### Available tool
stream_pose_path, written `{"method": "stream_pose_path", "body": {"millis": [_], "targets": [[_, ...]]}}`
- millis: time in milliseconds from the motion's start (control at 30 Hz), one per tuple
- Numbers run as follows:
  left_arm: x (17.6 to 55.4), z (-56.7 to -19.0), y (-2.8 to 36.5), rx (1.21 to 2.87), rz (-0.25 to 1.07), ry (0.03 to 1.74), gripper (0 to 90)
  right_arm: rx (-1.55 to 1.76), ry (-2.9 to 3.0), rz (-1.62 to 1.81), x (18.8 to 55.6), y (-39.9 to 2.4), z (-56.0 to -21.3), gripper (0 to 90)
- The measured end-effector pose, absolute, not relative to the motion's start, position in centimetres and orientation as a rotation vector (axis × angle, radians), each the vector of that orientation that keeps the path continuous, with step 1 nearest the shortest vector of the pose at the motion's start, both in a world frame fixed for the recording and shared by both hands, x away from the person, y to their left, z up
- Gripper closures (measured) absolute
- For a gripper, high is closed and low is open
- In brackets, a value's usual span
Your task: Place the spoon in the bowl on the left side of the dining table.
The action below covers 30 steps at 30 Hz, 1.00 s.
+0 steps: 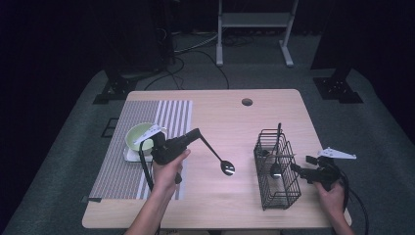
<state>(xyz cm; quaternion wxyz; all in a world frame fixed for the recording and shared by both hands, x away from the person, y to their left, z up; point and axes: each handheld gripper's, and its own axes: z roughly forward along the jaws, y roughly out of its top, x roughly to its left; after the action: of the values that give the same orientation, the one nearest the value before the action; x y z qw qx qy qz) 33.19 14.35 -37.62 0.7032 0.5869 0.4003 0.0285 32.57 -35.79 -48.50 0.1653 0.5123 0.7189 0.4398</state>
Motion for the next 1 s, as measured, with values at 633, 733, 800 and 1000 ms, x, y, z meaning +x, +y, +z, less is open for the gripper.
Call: {"method": "stream_pose_path", "body": {"millis": [633,733,800,1000], "targets": [[33.8,-39.0,16.5,1.281,0.117,0.941,89.2,1.472,2.039,1.243,32.6,-35.8,-48.5,16.0],[33.9,-39.4,16.9,1.272,0.12,0.946,89.2,1.474,2.039,1.239,32.6,-35.8,-48.5,16.0],[34.0,-39.6,17.2,1.26,0.122,0.952,89.2,1.475,2.038,1.237,32.6,-35.8,-48.5,16.0],[34.2,-39.9,18.1,1.241,0.14,0.971,89.2,1.479,2.036,1.228,32.6,-35.7,-48.5,16.0]]}}
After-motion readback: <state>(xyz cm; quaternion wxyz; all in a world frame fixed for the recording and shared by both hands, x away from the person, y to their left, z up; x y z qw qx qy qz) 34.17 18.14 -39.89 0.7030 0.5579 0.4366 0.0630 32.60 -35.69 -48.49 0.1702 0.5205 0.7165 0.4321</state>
